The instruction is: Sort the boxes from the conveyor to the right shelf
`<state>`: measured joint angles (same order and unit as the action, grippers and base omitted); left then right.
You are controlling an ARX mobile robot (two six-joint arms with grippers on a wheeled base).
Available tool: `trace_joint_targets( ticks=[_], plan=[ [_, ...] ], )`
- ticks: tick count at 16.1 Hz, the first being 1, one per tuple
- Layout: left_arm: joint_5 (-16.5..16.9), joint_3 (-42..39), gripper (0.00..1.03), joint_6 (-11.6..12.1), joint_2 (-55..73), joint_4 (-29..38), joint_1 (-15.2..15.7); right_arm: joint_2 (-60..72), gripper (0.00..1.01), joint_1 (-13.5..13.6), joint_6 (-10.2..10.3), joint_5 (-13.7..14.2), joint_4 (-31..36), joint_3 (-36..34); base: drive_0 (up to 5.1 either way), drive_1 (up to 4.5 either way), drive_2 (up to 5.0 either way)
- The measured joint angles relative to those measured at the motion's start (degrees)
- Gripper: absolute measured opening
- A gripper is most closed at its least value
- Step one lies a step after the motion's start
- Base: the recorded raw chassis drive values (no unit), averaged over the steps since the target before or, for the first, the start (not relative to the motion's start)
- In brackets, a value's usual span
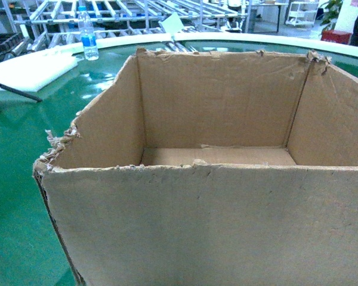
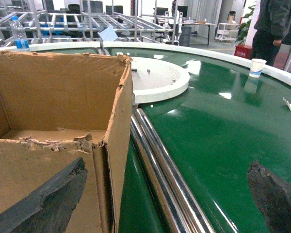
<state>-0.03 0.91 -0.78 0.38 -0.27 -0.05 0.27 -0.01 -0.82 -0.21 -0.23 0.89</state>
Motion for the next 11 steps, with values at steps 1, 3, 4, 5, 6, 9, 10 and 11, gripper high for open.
trace_joint_targets(
  ticks=[1, 3, 4, 5, 6, 9, 10, 11],
  plan=[
    [0.00, 0.00, 0.98, 0.00, 0.00, 0.00, 0.00, 0.00, 0.98, 0.00, 0.00, 0.02, 0.00, 0.00, 0.0, 0.00, 0.0],
    [0.02, 0.00, 0.98, 0.00, 0.00, 0.00, 0.00, 0.00, 0.98, 0.00, 0.00, 0.00, 0.00, 0.00, 0.0, 0.00, 0.0],
    [0.09, 0.00, 0.98, 0.00, 0.26, 0.42, 0.00, 0.55, 0.98, 0.57, -0.02, 1.01, 0.92, 0.00, 0.0, 0.00, 0.0],
    [-0.09, 0.04, 0.98, 0.94, 3.69, 5.25, -0.11, 4.72, 0.98, 3.08, 0.13, 3.78, 4.44, 0.50, 0.0, 0.00, 0.0],
    [-0.11, 0.61, 0.98, 1.36, 10.69, 10.45, -0.09, 11.19, 0.98, 3.80, 0.61, 3.15, 7.45, 1.97, 0.0, 0.00, 0.0],
    [-1.31, 11.54, 0.98, 1.36, 35.01, 25.46, -5.40, 30.75, 0.98, 1.99, 0.85, -1.62, 20.85, 12.68, 0.0, 0.00, 0.0],
    [-1.86, 14.01, 0.98, 1.22, 38.51, 25.35, -7.13, 34.27, 0.98, 1.31, 0.85, -2.23, 22.29, 14.27, 0.0, 0.00, 0.0],
    [-2.69, 17.03, 0.98, 1.20, 42.93, 24.20, -9.66, 38.38, 0.98, 0.33, 0.98, -3.17, 22.51, 16.20, 0.0, 0.00, 0.0]
  ],
)
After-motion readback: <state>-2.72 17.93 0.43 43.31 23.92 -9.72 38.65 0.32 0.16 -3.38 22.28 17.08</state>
